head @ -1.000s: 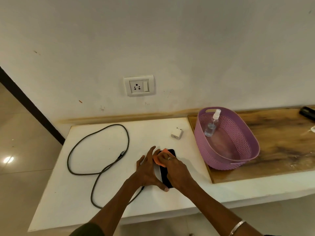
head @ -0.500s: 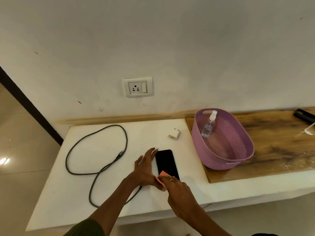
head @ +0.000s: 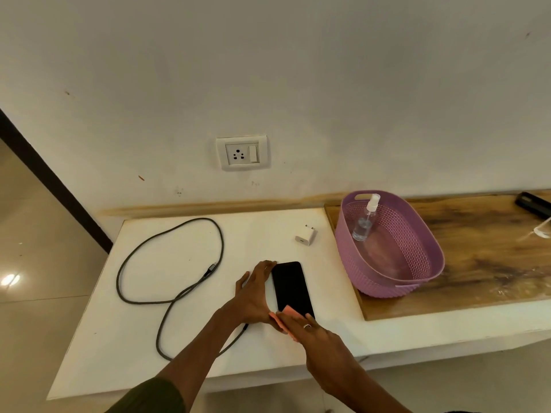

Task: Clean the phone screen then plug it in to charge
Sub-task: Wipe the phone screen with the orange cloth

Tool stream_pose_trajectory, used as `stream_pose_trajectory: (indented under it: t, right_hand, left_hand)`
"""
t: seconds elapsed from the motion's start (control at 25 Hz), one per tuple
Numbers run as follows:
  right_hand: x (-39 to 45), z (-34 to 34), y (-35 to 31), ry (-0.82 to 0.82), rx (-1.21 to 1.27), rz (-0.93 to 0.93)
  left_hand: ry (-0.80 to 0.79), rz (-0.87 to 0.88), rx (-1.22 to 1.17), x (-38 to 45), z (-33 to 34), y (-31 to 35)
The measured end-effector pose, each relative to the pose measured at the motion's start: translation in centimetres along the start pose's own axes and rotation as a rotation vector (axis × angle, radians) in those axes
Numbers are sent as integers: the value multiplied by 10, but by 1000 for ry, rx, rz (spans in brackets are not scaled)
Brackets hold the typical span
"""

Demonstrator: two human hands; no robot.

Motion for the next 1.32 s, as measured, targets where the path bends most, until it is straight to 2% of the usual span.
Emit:
stream_pose_trajectory:
  t: [0.08, 0.2, 0.28, 0.44, 0.64, 0.92, 1.04, 1.32]
  right_hand:
    - [-3, -8, 10, 91, -84, -5]
    - [-9, 0, 34, -19, -181, 125]
    - [-10, -2, 47, -15, -134, 206]
    - [-11, -13, 56, 140, -7, 312]
    - [9, -33, 59, 273, 41, 310]
    - [49, -68, 62, 359, 88, 261]
    - [66, -78, 69, 339, 87, 343]
    - [82, -80, 55, 309, -29, 290]
  left_hand:
    - [0, -3, -11, 0, -2, 0]
    - [-12, -5, -21, -3, -2, 2]
    - [-10, -12, -28, -3, -2, 2]
    - [-2, -21, -35, -2, -1, -1]
    - [-6, -20, -1, -1, 0, 0]
    - [-10, -7, 4, 0, -1, 2]
    - [-17, 4, 35, 0, 1, 2]
    - [-31, -12, 55, 3, 4, -3]
Point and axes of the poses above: each hand's wrist, its own x-axis towards the middle knuckle, its own z-axis out of the palm, y = z × x, the point moved 10 cm from there along x, towards the middle knuckle, and after that the axes turned 3 degrees about -z, right-handed, at the moved point
